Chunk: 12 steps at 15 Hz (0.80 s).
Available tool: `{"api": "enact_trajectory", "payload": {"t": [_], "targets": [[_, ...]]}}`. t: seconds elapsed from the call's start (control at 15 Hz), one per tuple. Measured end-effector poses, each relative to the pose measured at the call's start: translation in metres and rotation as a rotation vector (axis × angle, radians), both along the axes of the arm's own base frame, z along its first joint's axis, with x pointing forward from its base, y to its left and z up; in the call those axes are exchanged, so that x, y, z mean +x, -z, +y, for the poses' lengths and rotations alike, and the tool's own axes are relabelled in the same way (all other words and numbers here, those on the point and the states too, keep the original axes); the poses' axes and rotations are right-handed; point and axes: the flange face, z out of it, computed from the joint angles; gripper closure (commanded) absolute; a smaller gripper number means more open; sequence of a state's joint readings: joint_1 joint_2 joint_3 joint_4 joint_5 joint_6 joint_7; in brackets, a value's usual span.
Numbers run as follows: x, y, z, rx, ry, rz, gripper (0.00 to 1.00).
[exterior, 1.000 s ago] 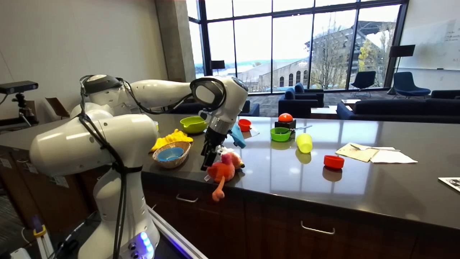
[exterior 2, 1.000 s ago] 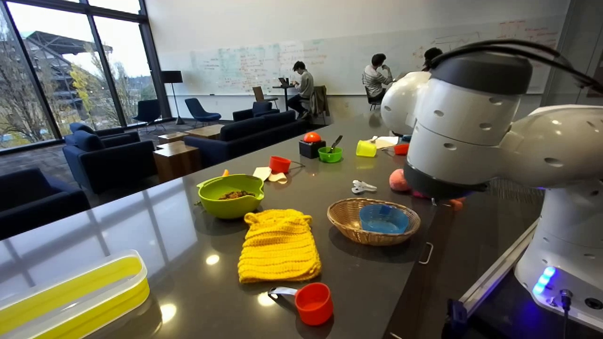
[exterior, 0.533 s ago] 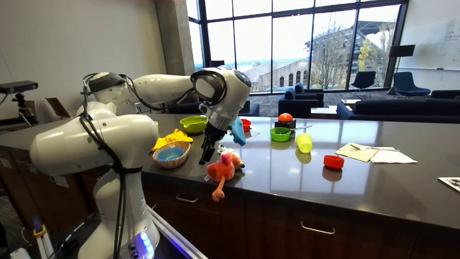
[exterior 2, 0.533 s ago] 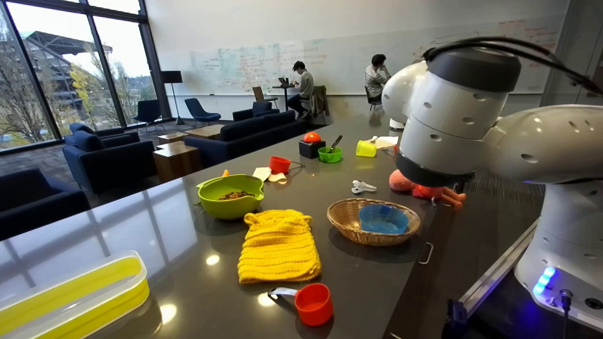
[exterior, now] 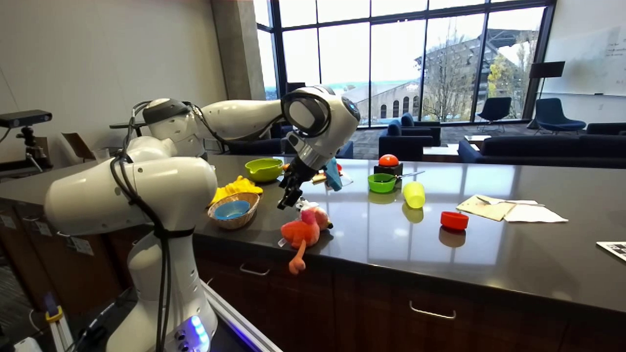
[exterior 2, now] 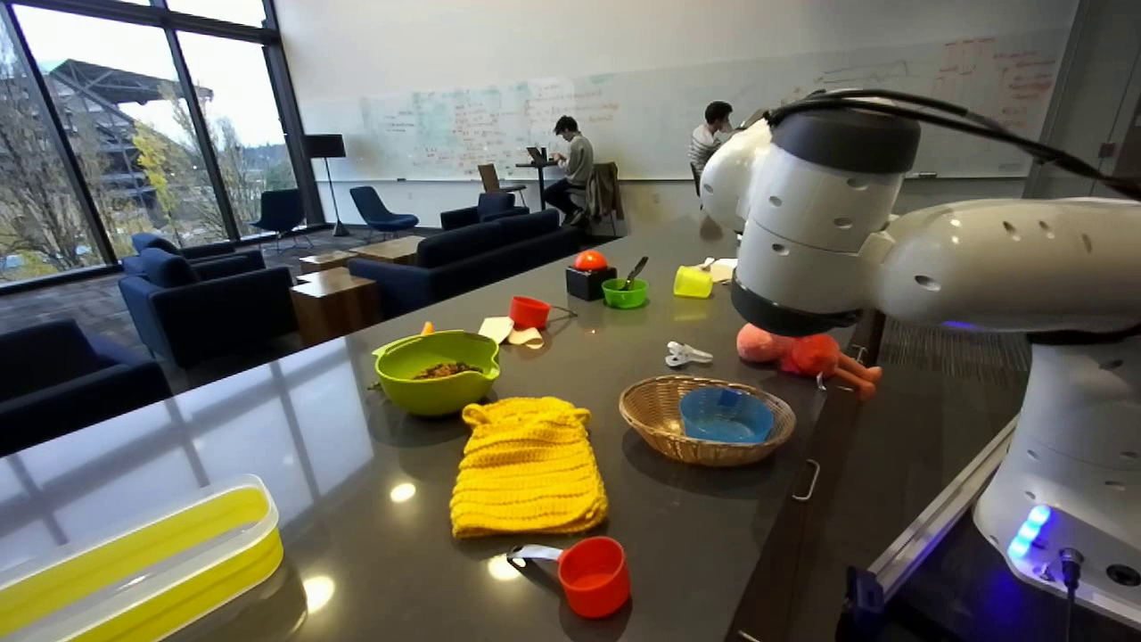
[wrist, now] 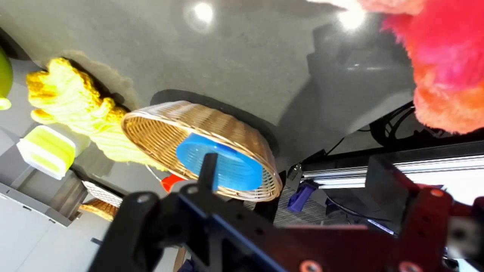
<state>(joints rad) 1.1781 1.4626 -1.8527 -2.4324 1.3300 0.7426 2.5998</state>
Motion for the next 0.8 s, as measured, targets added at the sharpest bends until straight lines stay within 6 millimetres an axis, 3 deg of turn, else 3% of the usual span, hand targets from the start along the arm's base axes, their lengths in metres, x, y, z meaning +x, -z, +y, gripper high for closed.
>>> {"api": "enact_trajectory", "payload": {"t": [0.27, 0.53, 0.8], "targets": [[0.008, 0.006, -0.028, 0.004, 0.050, -0.001, 0.00], [0.017, 0.027, -0.046, -0.001, 0.065, 0.019, 0.00], [0.006, 0.050, -0.075, -0.072, 0.110, 0.080, 0.00]]}}
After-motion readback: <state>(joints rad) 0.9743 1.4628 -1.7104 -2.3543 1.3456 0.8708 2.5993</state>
